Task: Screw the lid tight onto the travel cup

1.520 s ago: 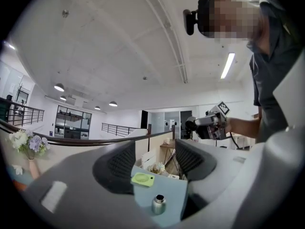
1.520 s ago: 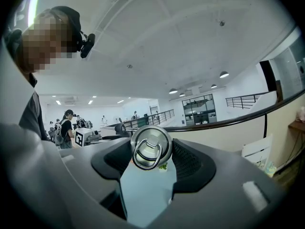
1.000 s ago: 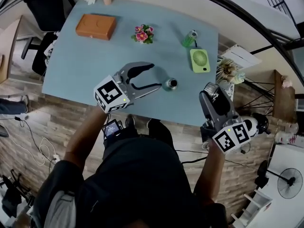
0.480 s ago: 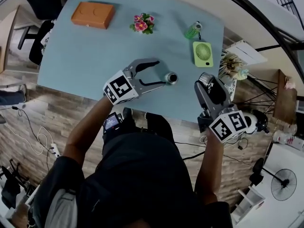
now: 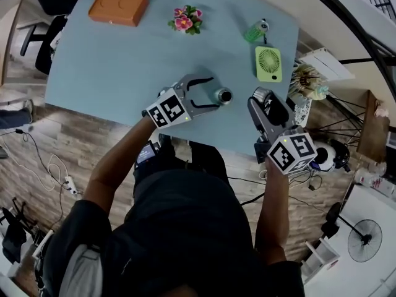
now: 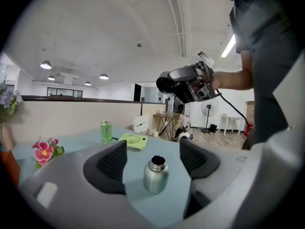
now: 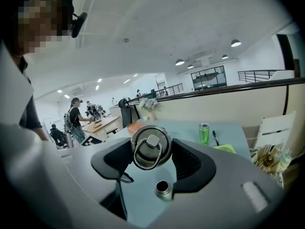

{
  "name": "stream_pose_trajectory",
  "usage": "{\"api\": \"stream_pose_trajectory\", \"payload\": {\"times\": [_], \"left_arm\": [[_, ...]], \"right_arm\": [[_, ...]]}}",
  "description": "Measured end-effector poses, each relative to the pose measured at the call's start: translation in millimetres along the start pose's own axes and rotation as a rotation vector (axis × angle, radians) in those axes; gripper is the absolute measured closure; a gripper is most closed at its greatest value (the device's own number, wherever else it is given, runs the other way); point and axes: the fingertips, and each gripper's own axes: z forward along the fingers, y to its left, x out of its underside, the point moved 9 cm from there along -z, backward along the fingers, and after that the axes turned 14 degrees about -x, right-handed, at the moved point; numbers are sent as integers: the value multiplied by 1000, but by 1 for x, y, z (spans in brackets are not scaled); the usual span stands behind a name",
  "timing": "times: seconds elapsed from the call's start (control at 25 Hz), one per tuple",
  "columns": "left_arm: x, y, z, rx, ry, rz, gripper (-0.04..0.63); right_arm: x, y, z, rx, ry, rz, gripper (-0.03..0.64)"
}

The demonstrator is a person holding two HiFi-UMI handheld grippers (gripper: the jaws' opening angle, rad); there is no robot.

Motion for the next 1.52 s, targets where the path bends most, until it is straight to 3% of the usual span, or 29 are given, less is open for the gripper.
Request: {"api": "stream_pose_trajectory", "payload": {"times": [0.48, 1.52], "left_arm": [[39, -14, 39, 6, 95, 18, 201], [92, -28, 82, 6, 153, -7, 195]], "right_arm": [[35, -26, 25, -4, 115, 15, 353], [106, -49, 78, -25, 440, -114, 353]]}}
